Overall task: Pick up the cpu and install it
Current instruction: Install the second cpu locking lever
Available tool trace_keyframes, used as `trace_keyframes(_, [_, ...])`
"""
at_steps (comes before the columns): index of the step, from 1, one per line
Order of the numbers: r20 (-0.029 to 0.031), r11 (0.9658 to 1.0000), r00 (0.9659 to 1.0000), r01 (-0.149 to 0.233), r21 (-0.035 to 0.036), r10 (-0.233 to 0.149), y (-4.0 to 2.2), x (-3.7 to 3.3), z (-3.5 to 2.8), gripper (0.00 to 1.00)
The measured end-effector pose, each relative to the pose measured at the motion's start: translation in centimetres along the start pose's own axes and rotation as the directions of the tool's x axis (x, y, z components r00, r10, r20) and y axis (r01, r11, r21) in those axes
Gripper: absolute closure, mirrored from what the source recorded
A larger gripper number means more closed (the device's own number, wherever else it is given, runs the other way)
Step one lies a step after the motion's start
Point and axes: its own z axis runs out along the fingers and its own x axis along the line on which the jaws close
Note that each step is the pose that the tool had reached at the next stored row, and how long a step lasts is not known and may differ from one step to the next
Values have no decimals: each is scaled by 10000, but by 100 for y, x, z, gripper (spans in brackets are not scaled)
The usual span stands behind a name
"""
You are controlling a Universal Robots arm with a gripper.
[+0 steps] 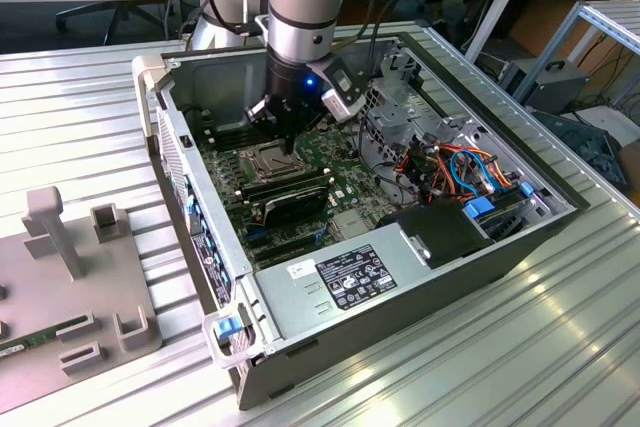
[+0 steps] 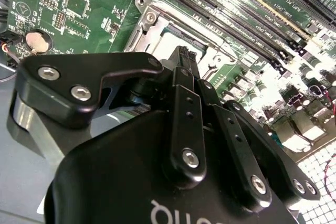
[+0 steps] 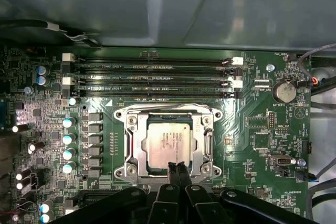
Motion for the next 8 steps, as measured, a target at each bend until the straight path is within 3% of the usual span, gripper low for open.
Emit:
trace_keyframes(5, [0, 9999, 10000, 6, 106, -6, -42, 0, -1, 89])
trace_keyframes(8, [0, 9999, 10000, 8, 128, -8, -62, 0, -1, 89])
